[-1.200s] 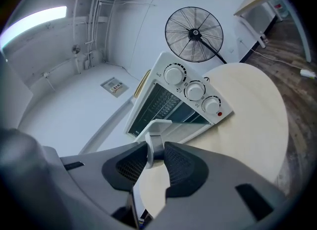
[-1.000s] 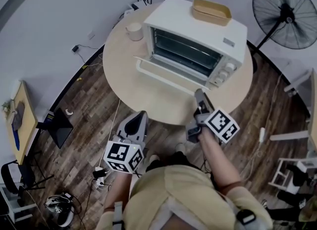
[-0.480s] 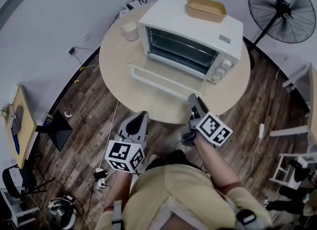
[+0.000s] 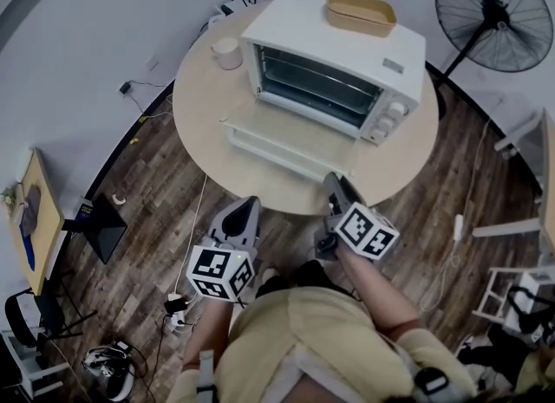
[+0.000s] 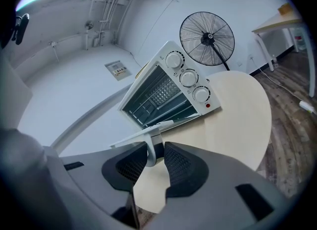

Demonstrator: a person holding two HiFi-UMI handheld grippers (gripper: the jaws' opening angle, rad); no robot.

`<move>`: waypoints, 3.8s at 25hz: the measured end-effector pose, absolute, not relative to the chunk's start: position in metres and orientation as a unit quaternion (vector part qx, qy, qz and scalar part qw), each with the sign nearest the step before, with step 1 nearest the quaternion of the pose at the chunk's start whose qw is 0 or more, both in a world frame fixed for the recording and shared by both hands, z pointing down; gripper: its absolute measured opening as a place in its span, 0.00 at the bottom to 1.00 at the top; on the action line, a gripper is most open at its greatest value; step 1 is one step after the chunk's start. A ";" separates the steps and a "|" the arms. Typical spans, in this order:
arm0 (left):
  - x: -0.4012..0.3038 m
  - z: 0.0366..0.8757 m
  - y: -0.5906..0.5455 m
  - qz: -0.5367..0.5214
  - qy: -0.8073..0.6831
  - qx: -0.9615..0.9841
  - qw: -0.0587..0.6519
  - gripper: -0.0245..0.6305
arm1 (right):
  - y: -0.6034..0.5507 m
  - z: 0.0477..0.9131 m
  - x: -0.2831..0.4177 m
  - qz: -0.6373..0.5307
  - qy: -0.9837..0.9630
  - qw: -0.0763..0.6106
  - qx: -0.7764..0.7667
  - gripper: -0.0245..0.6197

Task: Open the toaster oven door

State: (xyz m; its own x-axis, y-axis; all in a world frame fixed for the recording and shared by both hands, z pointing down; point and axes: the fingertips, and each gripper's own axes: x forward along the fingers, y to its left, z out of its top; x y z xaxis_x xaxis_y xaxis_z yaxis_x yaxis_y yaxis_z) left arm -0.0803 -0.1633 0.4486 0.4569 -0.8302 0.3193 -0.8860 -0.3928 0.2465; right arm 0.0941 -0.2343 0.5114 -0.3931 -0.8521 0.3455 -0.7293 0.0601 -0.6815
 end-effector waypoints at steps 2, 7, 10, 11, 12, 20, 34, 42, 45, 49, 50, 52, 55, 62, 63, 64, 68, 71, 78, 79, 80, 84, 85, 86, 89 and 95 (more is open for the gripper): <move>-0.081 0.452 -0.163 0.073 -0.518 0.830 0.196 0.04 | -0.232 0.516 0.094 -0.408 0.726 0.066 -0.549 0.20; -0.083 0.458 -0.163 0.074 -0.522 0.825 0.202 0.04 | -0.228 0.531 0.092 -0.395 0.731 0.042 -0.554 0.20; -0.081 0.462 -0.163 0.074 -0.522 0.824 0.206 0.04 | -0.224 0.541 0.091 -0.387 0.734 0.025 -0.557 0.20; -0.081 0.462 -0.163 0.074 -0.522 0.824 0.208 0.04 | -0.223 0.544 0.091 -0.384 0.735 0.019 -0.558 0.20; -0.081 0.463 -0.162 0.074 -0.522 0.824 0.209 0.04 | -0.222 0.546 0.091 -0.380 0.736 0.012 -0.560 0.20; -0.078 0.472 -0.160 0.080 -0.522 0.822 0.214 0.04 | -0.215 0.571 0.089 -0.358 0.746 -0.025 -0.561 0.20; -0.076 0.483 -0.155 0.088 -0.523 0.818 0.223 0.04 | -0.207 0.602 0.088 -0.333 0.749 -0.086 -0.566 0.20; -0.079 0.488 -0.153 0.091 -0.527 0.814 0.229 0.04 | -0.204 0.611 0.088 -0.332 0.745 -0.103 -0.569 0.20; -0.078 0.490 -0.153 0.091 -0.526 0.813 0.231 0.04 | -0.205 0.610 0.088 -0.331 0.746 -0.104 -0.568 0.20; -0.079 0.491 -0.153 0.091 -0.526 0.813 0.233 0.04 | -0.206 0.611 0.087 -0.329 0.747 -0.107 -0.569 0.20; -0.080 0.491 -0.153 0.091 -0.526 0.813 0.233 0.04 | -0.206 0.611 0.087 -0.327 0.747 -0.108 -0.569 0.20; -0.082 0.490 -0.153 0.090 -0.526 0.813 0.233 0.04 | -0.205 0.610 0.087 -0.326 0.747 -0.110 -0.569 0.20; -0.082 0.490 -0.152 0.089 -0.527 0.813 0.232 0.04 | -0.202 0.607 0.087 -0.326 0.750 -0.110 -0.565 0.20; -0.080 0.490 -0.153 0.087 -0.520 0.818 0.230 0.04 | -0.189 0.602 0.092 -0.339 0.744 -0.107 -0.566 0.20; -0.080 0.490 -0.152 0.087 -0.519 0.819 0.230 0.04 | -0.187 0.600 0.093 -0.342 0.742 -0.104 -0.567 0.20; -0.081 0.490 -0.152 0.087 -0.518 0.819 0.230 0.04 | -0.184 0.597 0.094 -0.344 0.741 -0.102 -0.568 0.20; -0.081 0.490 -0.150 0.087 -0.514 0.822 0.230 0.04 | -0.173 0.589 0.097 -0.348 0.738 -0.100 -0.570 0.20; -0.082 0.491 -0.149 0.087 -0.511 0.823 0.230 0.04 | -0.164 0.587 0.096 -0.352 0.737 -0.101 -0.567 0.20; -0.080 0.490 -0.148 0.085 -0.505 0.829 0.226 0.04 | -0.151 0.571 0.097 -0.367 0.731 -0.079 -0.570 0.20; -0.080 0.489 -0.148 0.084 -0.505 0.829 0.225 0.04 | -0.151 0.566 0.097 -0.367 0.732 -0.073 -0.569 0.20; -0.080 0.488 -0.147 0.084 -0.504 0.830 0.224 0.04 | -0.152 0.561 0.096 -0.366 0.734 -0.067 -0.568 0.20; -0.082 0.484 -0.147 0.083 -0.506 0.829 0.221 0.04 | -0.159 0.537 0.089 -0.354 0.745 -0.049 -0.563 0.20; -0.083 0.483 -0.147 0.081 -0.507 0.829 0.221 0.04 | -0.162 0.530 0.087 -0.348 0.750 -0.047 -0.561 0.20; -0.083 0.482 -0.147 0.080 -0.509 0.828 0.221 0.04 | -0.164 0.524 0.084 -0.340 0.755 -0.046 -0.559 0.19; -0.084 0.481 -0.147 0.077 -0.513 0.826 0.219 0.04 | -0.169 0.509 0.079 -0.318 0.769 -0.044 -0.552 0.17; -0.090 0.476 -0.147 0.072 -0.527 0.819 0.216 0.04 | -0.177 0.482 0.069 -0.272 0.795 -0.041 -0.540 0.09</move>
